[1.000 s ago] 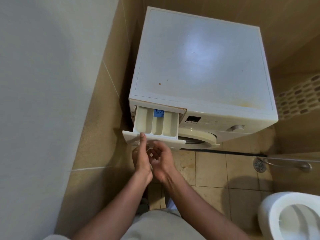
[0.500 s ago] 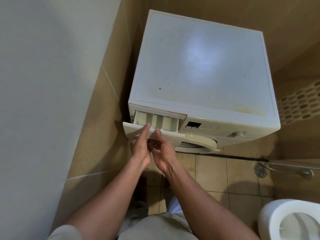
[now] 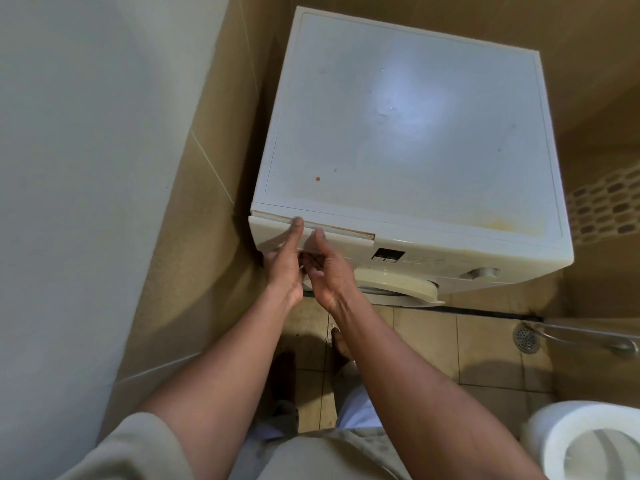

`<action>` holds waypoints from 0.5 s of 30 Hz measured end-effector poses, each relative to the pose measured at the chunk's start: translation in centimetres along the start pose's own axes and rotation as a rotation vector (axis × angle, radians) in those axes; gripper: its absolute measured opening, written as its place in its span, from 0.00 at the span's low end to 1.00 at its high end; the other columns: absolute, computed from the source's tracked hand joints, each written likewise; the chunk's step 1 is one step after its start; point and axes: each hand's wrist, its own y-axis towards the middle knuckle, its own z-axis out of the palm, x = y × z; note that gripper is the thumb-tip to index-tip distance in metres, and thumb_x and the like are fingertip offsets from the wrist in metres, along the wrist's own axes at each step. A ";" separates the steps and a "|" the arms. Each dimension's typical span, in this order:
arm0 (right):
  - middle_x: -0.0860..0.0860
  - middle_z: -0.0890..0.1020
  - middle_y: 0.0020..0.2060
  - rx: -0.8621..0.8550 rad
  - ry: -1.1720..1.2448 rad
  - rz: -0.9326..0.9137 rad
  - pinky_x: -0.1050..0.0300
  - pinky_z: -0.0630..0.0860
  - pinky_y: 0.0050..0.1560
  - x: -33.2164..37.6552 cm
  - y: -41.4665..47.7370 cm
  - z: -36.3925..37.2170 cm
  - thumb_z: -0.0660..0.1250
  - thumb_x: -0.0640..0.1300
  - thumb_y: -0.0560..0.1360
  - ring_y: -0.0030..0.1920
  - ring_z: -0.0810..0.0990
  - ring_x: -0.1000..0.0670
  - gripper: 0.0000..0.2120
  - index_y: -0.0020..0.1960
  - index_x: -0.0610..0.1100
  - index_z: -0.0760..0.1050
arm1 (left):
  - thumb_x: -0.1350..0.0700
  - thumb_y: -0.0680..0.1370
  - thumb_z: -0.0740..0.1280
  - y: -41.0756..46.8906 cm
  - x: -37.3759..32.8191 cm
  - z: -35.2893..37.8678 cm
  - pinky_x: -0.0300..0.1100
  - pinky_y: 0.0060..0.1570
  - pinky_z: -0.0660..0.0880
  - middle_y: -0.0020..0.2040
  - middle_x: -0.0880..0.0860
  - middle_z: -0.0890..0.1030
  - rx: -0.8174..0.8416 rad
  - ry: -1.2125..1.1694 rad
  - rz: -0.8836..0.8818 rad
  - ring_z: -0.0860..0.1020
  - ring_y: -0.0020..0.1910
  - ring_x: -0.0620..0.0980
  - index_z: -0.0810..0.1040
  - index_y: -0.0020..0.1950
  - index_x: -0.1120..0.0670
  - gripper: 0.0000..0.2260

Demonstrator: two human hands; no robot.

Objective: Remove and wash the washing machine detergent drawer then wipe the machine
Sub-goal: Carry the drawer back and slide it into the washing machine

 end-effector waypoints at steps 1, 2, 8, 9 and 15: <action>0.41 0.79 0.47 0.009 -0.004 0.002 0.54 0.77 0.59 0.3 0.1 0.2 0.74 0.46 0.70 0.54 0.79 0.45 0.22 0.56 0.32 0.76 | 0.47 0.69 0.81 0.3 -0.1 0.2 0.51 0.51 0.83 0.59 0.63 0.84 -0.003 0.009 0.004 0.84 0.56 0.61 0.79 0.64 0.60 0.29; 0.42 0.79 0.46 0.017 -0.012 0.011 0.55 0.77 0.60 0.5 0.3 0.2 0.72 0.45 0.73 0.52 0.79 0.46 0.17 0.53 0.33 0.77 | 0.47 0.69 0.81 0.5 -0.1 0.3 0.51 0.51 0.84 0.59 0.63 0.84 -0.006 0.015 0.001 0.84 0.56 0.61 0.79 0.64 0.61 0.30; 0.43 0.78 0.40 -0.023 -0.045 0.003 0.58 0.79 0.46 0.8 0.8 0.6 0.72 0.42 0.74 0.45 0.79 0.48 0.12 0.47 0.32 0.76 | 0.47 0.71 0.80 1.1 -0.1 0.5 0.52 0.51 0.84 0.58 0.64 0.84 -0.001 0.035 0.009 0.85 0.54 0.60 0.78 0.65 0.63 0.30; 0.42 0.80 0.40 -0.036 -0.035 -0.011 0.58 0.80 0.46 0.7 1.0 0.6 0.73 0.42 0.73 0.45 0.81 0.47 0.14 0.49 0.31 0.76 | 0.48 0.71 0.79 1.0 -0.1 0.6 0.54 0.52 0.84 0.58 0.64 0.84 -0.010 0.038 0.013 0.85 0.54 0.61 0.78 0.65 0.63 0.29; 0.38 0.83 0.46 -0.020 -0.077 -0.022 0.53 0.80 0.54 0.7 1.7 0.2 0.74 0.41 0.71 0.50 0.83 0.44 0.21 0.56 0.26 0.75 | 0.48 0.73 0.77 1.2 -0.5 0.5 0.49 0.45 0.85 0.57 0.63 0.84 -0.003 0.092 0.016 0.85 0.55 0.60 0.79 0.63 0.64 0.26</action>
